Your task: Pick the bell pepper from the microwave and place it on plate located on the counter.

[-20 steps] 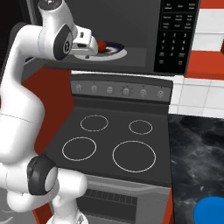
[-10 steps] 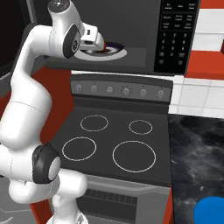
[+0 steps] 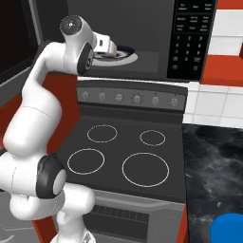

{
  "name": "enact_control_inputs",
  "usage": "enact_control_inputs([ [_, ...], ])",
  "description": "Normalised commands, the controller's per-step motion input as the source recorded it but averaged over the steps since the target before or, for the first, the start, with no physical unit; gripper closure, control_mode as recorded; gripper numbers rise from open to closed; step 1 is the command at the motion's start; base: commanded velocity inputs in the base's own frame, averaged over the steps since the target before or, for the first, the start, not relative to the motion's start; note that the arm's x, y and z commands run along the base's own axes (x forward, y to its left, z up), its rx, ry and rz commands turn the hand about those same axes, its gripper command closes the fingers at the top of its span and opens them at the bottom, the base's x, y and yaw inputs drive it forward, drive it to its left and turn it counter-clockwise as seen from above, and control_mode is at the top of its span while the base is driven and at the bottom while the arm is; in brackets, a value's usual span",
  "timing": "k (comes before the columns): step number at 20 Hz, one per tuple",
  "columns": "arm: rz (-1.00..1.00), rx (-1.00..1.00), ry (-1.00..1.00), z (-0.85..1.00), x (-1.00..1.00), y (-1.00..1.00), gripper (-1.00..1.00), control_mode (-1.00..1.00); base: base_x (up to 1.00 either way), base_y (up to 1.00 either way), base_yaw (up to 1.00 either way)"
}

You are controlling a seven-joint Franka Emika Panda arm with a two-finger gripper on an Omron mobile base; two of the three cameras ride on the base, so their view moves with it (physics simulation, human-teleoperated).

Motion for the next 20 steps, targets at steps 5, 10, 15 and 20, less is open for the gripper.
enact_control_inputs([
  [5,0.00,0.05,0.00,0.08,0.76,-0.05,-1.00,-1.00,0.00,0.00,0.00],
  [10,0.00,0.09,0.02,0.07,0.80,-0.13,-1.00,-1.00,0.00,0.00,0.00],
  [15,0.00,0.09,0.08,0.15,0.65,-0.17,-1.00,-1.00,0.00,0.00,0.00],
  [20,0.00,0.04,0.08,0.08,0.55,-0.10,-1.00,-1.00,0.00,0.00,0.00],
])
